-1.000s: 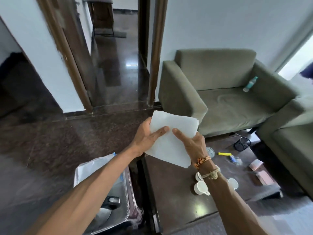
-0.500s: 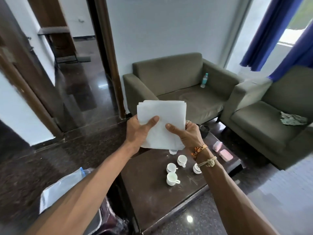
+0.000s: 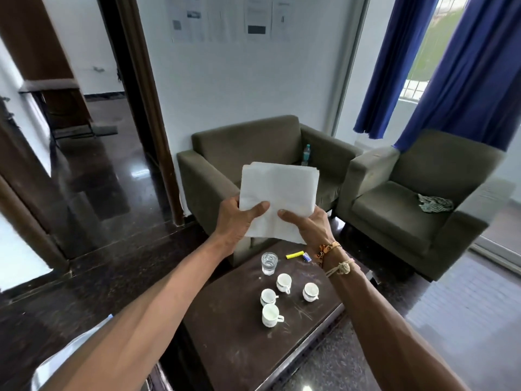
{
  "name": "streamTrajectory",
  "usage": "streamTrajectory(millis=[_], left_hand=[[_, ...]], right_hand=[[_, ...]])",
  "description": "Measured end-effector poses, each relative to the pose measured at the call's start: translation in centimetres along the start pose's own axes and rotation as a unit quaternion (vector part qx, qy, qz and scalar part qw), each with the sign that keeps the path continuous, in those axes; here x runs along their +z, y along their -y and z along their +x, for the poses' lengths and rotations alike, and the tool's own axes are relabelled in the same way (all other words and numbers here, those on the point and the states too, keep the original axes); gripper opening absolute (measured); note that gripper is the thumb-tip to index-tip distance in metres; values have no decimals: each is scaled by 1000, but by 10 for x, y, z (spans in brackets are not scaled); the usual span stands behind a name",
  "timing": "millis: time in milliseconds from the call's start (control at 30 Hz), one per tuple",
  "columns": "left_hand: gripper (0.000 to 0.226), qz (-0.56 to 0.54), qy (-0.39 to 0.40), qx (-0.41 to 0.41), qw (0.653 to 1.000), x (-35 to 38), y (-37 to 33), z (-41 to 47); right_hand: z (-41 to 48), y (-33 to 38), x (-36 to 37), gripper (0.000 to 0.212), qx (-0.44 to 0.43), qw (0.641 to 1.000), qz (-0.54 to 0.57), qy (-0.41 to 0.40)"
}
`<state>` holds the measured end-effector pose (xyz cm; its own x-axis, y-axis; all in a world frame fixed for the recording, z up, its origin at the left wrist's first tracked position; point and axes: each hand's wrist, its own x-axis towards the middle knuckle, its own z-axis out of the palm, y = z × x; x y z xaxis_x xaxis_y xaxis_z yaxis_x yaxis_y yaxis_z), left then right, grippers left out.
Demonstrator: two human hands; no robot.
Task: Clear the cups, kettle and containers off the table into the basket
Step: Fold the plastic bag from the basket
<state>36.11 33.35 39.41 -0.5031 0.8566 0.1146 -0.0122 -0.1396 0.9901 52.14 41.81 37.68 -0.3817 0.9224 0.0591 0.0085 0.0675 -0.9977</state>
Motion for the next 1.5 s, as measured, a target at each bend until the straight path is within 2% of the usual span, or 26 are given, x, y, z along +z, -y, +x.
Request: streamTrajectory(millis=[67, 167, 267, 367, 533, 800, 967, 1100, 1233, 1367, 1500], left_hand=[[22, 10, 11, 29, 999, -4, -1, 0], [30, 51, 50, 53, 996, -12, -3, 4], [37, 73, 77, 32, 994, -17, 0, 12], [47, 67, 107, 4, 992, -13, 5, 15], [43, -5, 177, -42, 983, 14, 25, 5], [35, 28, 209, -34, 977, 77, 43, -3], [21, 21, 254, -97, 962, 128, 48, 9], [44, 84, 245, -102, 960, 175, 65, 21], [37, 158, 188, -66, 967, 222, 79, 18], [37, 276, 152, 0, 949, 267, 88, 15], [45, 349, 128, 17, 928, 302, 116, 21]], right_hand=[[-4, 2, 8, 39, -2, 1000, -14, 13], [-10, 6, 18, 27, -29, 997, -62, -33], [-16, 10, 19, 27, -33, 995, -73, -65], [-23, 7, 8, 28, -1, 996, -47, -76], [-44, -4, -20, 57, 84, 993, 19, -79], [-51, -15, -90, 41, 103, 987, 80, -94], [-35, -29, -146, 44, 109, 987, 39, -110], [-20, -38, -194, 51, 119, 988, -32, -95], [-4, -51, -225, 65, 129, 972, -155, -120], [2, -53, -240, 49, 116, 928, -306, -175], [7, -69, -240, 34, 90, 898, -373, -216]])
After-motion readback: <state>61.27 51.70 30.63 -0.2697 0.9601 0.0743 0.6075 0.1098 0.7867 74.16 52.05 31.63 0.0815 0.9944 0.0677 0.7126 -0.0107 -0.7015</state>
